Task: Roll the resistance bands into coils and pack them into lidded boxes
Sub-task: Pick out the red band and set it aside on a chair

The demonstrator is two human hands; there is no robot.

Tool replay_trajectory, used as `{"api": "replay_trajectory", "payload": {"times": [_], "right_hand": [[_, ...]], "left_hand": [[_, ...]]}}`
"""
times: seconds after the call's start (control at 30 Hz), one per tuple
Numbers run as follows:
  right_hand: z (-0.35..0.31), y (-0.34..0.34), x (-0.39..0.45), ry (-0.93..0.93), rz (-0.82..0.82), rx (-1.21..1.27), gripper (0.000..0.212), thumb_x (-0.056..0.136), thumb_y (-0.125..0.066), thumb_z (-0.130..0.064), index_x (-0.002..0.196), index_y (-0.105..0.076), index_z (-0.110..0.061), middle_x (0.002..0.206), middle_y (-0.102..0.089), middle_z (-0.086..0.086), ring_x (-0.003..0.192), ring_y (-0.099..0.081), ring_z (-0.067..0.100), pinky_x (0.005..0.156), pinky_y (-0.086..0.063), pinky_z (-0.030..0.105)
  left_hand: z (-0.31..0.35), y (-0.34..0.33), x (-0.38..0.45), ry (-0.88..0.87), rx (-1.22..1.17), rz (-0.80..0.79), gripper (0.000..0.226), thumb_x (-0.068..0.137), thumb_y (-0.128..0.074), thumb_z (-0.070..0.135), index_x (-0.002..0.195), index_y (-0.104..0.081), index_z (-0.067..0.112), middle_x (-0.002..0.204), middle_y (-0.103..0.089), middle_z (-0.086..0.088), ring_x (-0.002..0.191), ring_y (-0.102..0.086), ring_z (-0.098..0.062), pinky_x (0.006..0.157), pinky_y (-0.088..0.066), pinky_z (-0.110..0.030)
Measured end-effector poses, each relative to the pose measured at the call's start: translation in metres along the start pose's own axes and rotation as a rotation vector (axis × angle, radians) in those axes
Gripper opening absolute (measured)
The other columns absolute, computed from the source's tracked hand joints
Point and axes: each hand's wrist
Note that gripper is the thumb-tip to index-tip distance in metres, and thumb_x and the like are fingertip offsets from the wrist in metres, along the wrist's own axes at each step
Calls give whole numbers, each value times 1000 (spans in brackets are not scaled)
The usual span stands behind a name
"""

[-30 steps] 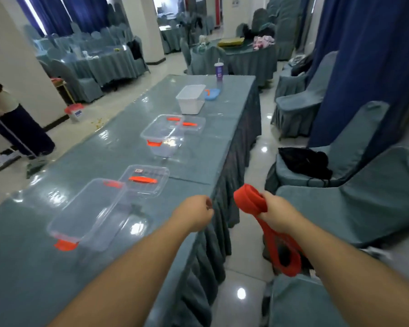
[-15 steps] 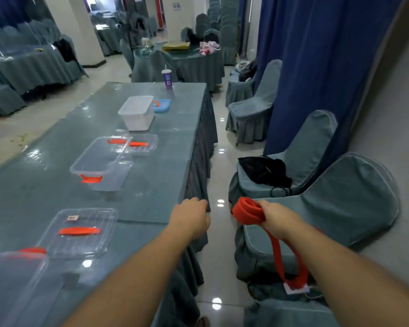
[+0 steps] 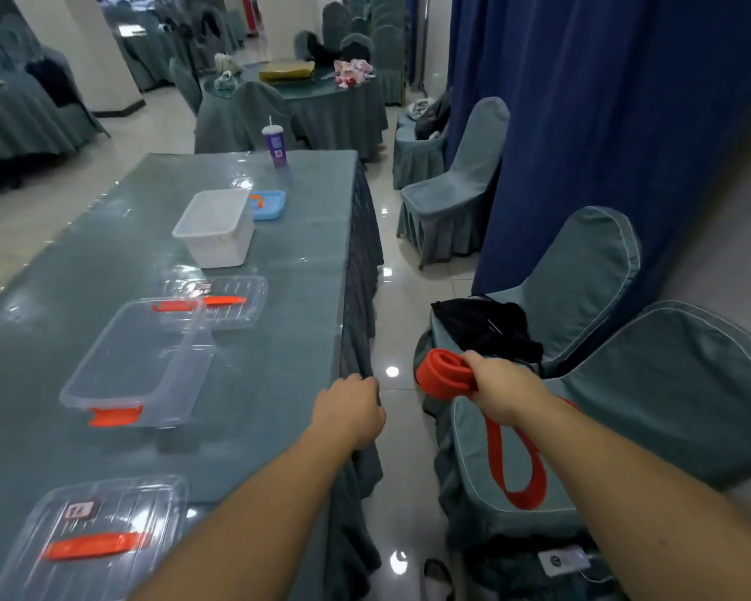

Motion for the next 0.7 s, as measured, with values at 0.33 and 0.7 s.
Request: {"api": "replay_trajectory", "payload": {"times": [0.33,0.7], "right_hand": [[51,10,143,2,-69,35,38,94,-54,-22,128,-44,-32,108,-69,4,96,-69,32,77,-51,40],[90,56,287,76,-153,-18,44,91,-59,-20,131,-43,-32,108,-69,1,94,-68,27,84,-55,44]], "left_hand": [[6,46,156,53,48,14,37,100,-48,36,132,-56,18,130,-58,-7,119,-59,-31,88,-46,-41],[22,107,308,112,15,-9,39,102,-48,39,134,-54,18,130,-57,-9,117,-58,-32,91,-50,-44]]}}
Point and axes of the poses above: each hand's wrist, its own x-axis towards the middle knuckle, its own y-axis out of the back of the hand, z = x × y
